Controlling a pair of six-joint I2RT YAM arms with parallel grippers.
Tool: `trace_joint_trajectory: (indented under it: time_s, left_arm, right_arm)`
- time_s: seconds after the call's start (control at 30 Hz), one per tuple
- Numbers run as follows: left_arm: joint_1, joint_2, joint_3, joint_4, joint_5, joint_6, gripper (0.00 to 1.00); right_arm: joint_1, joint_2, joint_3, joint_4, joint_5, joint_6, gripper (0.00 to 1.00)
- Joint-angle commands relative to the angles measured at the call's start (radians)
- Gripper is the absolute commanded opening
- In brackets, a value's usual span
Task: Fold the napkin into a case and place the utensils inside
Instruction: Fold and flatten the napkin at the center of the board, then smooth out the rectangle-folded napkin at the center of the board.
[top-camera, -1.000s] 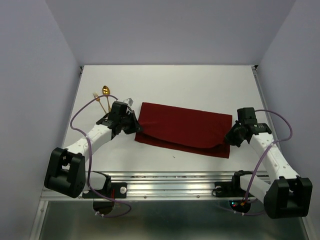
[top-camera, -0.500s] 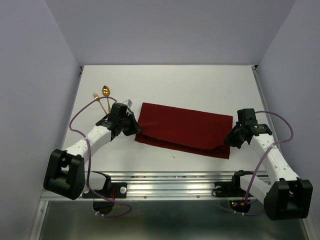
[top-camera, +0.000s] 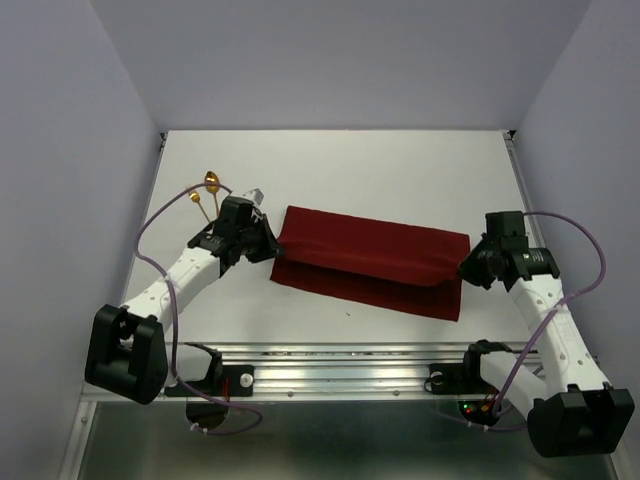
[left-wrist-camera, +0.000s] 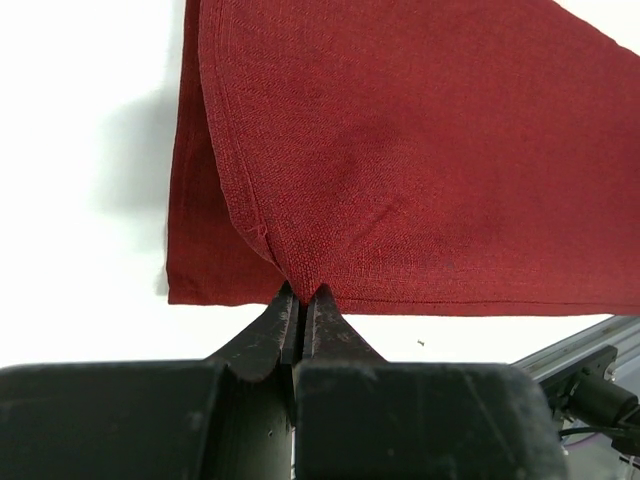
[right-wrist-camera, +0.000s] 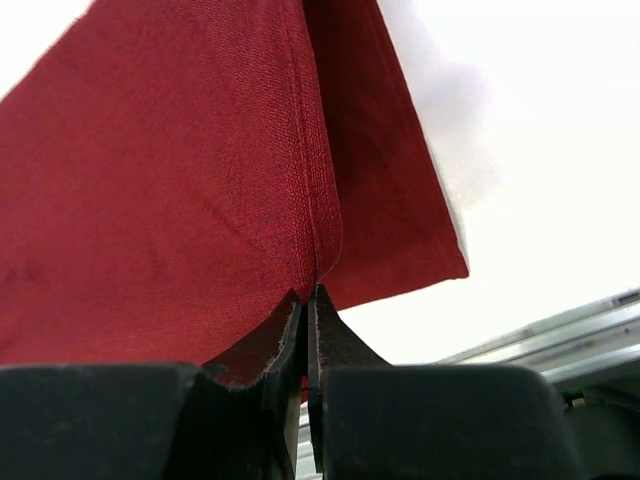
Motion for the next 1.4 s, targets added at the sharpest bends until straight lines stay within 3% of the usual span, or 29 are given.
trace_joint_trajectory:
  time_s: [0.0,0.13,0.17,0.2,0.23,0.27,0.3,0.33,0.37,0.43,0.67,0.9,1.07,1.37]
  left_arm:
    - [-0.006,-0.026,-0.031,0.018,0.002,0.015,0.0]
    - [-0.006,0.011,-0.045,0.017,-0.007,0.012,0.0]
    - [-0.006,0.025,-0.042,0.008,-0.013,0.012,0.06]
    - [-0.006,0.051,-0.033,-0.003,-0.016,0.016,0.24]
    - [-0.006,0.062,-0.027,-0.006,-0.018,0.018,0.32]
    - [-0.006,0.068,-0.022,-0.009,-0.018,0.018,0.4]
    - [-0.006,0.071,-0.01,-0.011,-0.016,0.016,0.53]
    - [-0.005,0.069,-0.002,-0.014,-0.029,0.015,0.6]
    - [-0.006,0.065,0.019,-0.025,-0.041,0.012,0.76]
    - [-0.006,0.054,0.045,-0.04,-0.073,0.012,0.85]
    - [-0.067,0.078,0.143,-0.052,-0.125,-0.005,0.82]
    - [-0.132,0.294,0.268,0.007,-0.131,0.013,0.56]
    - [-0.134,0.428,0.326,0.018,-0.133,0.022,0.56]
    - [-0.132,0.484,0.221,0.044,-0.147,-0.007,0.56]
  right_arm:
    - [-0.006,-0.026,-0.066,-0.04,0.009,0.029,0.08]
    - [-0.006,-0.029,-0.127,-0.018,-0.021,0.048,0.14]
    - [-0.006,-0.029,-0.138,-0.012,-0.032,0.049,0.19]
    - [-0.006,-0.026,-0.16,-0.008,-0.043,0.049,0.26]
    - [-0.006,-0.024,-0.163,-0.009,-0.049,0.051,0.43]
    - [-0.006,-0.024,-0.167,-0.009,-0.047,0.051,0.5]
    - [-0.006,-0.026,-0.166,-0.014,-0.041,0.049,0.56]
    - [-0.006,-0.026,-0.154,-0.021,-0.021,0.046,0.61]
    - [-0.006,-0.027,-0.146,-0.024,-0.014,0.046,0.61]
    - [-0.006,-0.034,-0.114,-0.029,0.018,0.049,0.62]
    - [-0.006,0.031,-0.088,0.051,0.038,0.043,0.62]
    - [-0.006,0.124,-0.086,0.186,0.149,0.003,0.51]
    - [-0.006,0.267,-0.069,0.259,0.121,0.002,0.57]
    - [-0.006,0.475,-0.045,0.405,0.155,-0.052,0.55]
